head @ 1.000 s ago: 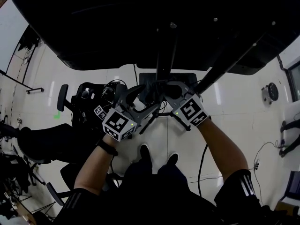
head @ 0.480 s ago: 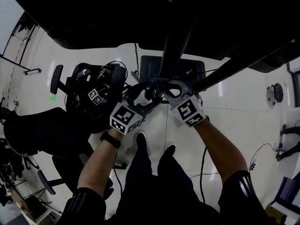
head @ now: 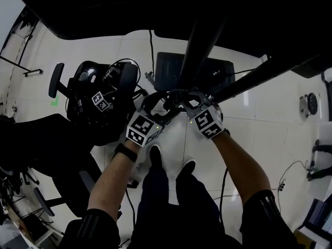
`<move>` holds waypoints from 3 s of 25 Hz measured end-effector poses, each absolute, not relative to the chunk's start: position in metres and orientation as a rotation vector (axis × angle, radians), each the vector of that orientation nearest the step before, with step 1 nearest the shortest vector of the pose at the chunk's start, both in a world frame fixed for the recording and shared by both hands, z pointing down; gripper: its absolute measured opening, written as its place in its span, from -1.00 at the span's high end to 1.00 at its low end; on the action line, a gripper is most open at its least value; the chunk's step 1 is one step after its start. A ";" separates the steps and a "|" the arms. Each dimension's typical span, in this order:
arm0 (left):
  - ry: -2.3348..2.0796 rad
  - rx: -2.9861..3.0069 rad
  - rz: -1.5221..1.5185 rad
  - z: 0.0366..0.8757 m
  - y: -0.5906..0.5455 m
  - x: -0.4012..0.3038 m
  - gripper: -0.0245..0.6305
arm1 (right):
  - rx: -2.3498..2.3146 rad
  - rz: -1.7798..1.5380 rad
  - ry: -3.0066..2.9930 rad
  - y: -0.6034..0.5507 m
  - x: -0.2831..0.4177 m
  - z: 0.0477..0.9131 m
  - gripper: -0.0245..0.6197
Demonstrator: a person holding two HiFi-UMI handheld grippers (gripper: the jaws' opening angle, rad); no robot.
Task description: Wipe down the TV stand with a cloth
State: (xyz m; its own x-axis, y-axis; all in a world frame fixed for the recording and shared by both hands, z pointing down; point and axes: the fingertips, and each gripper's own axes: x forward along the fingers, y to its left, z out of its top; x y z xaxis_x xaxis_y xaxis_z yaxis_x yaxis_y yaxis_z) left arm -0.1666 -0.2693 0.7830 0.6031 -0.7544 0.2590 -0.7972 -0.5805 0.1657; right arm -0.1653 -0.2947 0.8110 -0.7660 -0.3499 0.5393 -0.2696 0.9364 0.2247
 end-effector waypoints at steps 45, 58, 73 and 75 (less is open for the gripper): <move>-1.472 2.769 0.124 0.544 -0.197 -0.076 -0.15 | 0.531 -0.345 -2.833 -0.244 -0.082 0.524 0.82; -1.326 3.143 0.052 0.401 -0.181 -0.014 -0.13 | 0.804 -0.603 -2.839 -0.242 -0.013 0.356 0.82; -1.176 3.368 0.046 0.281 -0.205 0.019 -0.13 | 0.984 -0.842 -2.754 -0.268 0.044 0.214 0.82; -1.179 3.356 0.028 0.267 -0.213 0.021 -0.13 | 0.978 -0.868 -2.754 -0.277 0.045 0.195 0.82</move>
